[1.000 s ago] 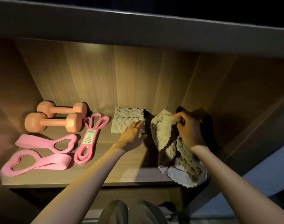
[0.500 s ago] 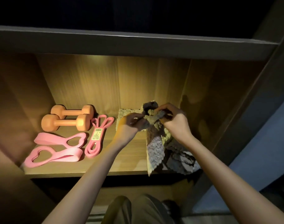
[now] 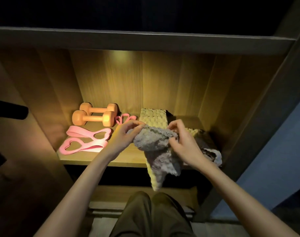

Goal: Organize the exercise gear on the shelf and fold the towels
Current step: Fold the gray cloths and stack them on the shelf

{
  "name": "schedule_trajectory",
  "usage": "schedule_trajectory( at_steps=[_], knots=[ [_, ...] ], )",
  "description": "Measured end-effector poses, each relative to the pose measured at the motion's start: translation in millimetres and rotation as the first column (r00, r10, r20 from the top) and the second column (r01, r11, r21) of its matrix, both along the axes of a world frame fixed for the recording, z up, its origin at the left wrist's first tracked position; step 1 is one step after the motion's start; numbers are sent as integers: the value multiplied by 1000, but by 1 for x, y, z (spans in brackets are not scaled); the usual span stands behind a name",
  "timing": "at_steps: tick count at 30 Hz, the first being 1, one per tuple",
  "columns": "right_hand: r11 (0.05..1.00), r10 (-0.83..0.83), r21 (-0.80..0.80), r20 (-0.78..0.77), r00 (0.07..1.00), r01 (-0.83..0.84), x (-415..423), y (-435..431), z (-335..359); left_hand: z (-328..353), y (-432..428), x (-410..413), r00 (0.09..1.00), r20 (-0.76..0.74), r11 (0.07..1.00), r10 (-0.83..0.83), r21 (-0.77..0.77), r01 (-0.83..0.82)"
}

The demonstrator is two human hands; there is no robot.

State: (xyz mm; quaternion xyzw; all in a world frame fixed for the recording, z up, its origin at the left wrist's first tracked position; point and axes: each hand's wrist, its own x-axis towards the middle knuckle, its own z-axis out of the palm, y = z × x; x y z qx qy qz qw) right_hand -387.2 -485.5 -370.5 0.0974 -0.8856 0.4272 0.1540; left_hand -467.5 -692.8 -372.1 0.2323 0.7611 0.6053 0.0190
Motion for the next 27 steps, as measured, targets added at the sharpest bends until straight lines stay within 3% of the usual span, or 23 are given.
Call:
schedule_trajectory(
  at_steps=[3,6,9,12,16,19,21,23,27],
  knots=[
    [994,-59,86,-33,998,62,-5,2,8,6,-17,4,986,-117,973,-114,-215,87],
    [929,-21,371,35,999,7,-9,1,11,6,-24,8,965,-151,898,-215,-418,135],
    [829,-51,559,45,998,17,-9,4,8,10,-31,8,972,-167,904,-163,-420,79],
    [804,-111,591,49,993,61,-8,19,6,16,-42,3,987,-159,922,-29,-385,-35],
    [942,-94,334,141,986,42,-10,42,6,14,-54,-11,989,-81,897,122,-417,-144],
    [998,-49,-22,115,992,52,-14,48,9,20,-59,-10,951,232,964,205,-214,-156],
    [955,-126,-256,99,987,148,-17,50,11,22,-59,-9,912,324,966,252,-33,-256],
    [879,-201,-411,141,969,242,-21,52,11,23,-59,-11,877,375,940,302,35,-339],
    [810,-293,-441,264,919,385,-26,56,4,13,-55,-9,833,469,948,294,-34,-316]
  ],
)
